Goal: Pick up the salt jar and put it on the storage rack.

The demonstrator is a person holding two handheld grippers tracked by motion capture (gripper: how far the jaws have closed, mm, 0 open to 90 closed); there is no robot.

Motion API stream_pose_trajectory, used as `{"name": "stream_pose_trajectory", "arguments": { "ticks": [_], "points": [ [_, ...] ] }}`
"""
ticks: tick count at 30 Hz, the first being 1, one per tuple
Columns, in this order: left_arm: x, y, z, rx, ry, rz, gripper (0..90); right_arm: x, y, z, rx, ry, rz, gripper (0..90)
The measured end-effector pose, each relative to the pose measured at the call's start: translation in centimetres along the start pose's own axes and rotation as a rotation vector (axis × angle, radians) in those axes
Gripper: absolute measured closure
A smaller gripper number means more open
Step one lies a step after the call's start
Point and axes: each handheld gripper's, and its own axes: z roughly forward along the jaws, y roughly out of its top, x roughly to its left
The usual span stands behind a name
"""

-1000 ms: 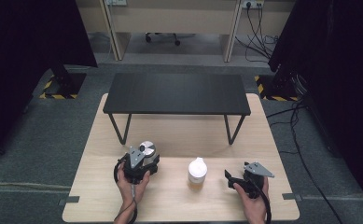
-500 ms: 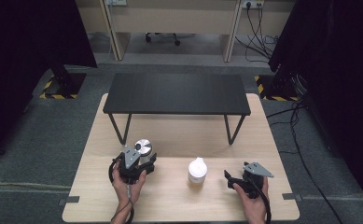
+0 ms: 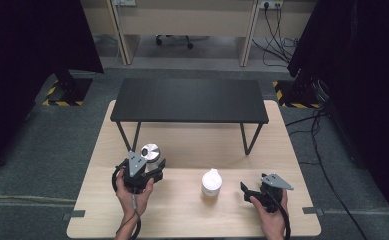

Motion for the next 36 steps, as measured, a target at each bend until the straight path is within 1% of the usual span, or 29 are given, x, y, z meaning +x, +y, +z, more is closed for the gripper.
{"name": "stream_pose_trajectory", "arguments": {
  "ticks": [3, 4, 5, 8, 15, 19, 23, 26, 29, 34, 36],
  "points": [
    [0.3, 0.9, -0.3, -0.002, 0.007, 0.008, 31.2, 0.0, 0.0, 0.0, -0.002, 0.001, 0.001, 7.6],
    [0.3, 0.9, -0.3, -0.002, 0.007, 0.008, 31.2, -0.1, 0.0, 0.0, -0.001, 0.002, 0.002, 7.6],
    [0.4, 1.5, -0.4, -0.006, 0.013, 0.015, 31.2, -0.1, 0.0, 0.0, 0.0, 0.003, 0.002, 7.6],
    [0.5, 2.3, -0.6, -0.008, 0.024, 0.024, 31.2, -0.1, 0.0, 0.0, -0.001, 0.004, 0.003, 7.6],
    [0.9, 3.9, -1.1, -0.005, 0.037, 0.039, 31.2, -0.1, 0.0, 0.0, -0.001, 0.005, 0.003, 7.6],
    [1.1, 4.6, -1.3, -0.01, 0.048, 0.044, 31.2, -0.2, 0.0, 0.0, -0.003, 0.005, 0.004, 7.6],
    [1.3, 4.9, -1.5, -0.013, 0.05, 0.043, 31.2, -0.2, 0.0, 0.0, -0.003, 0.006, 0.004, 7.5],
    [1.4, 5.2, -1.4, -0.016, 0.051, 0.035, 31.2, -0.1, 0.0, 0.0, -0.003, 0.005, 0.004, 7.5],
    [1.5, 5.7, -1.4, -0.016, 0.054, 0.04, 31.2, -0.1, 0.0, 0.0, -0.003, 0.005, 0.003, 7.5],
    [1.6, 6.3, -1.4, -0.017, 0.058, 0.03, 31.2, -0.2, 0.0, 0.0, -0.002, 0.005, 0.004, 7.6],
    [1.7, 6.9, -1.4, -0.019, 0.063, 0.035, 31.2, -0.2, -0.1, 0.0, -0.003, 0.005, 0.003, 7.6]
  ]
}}
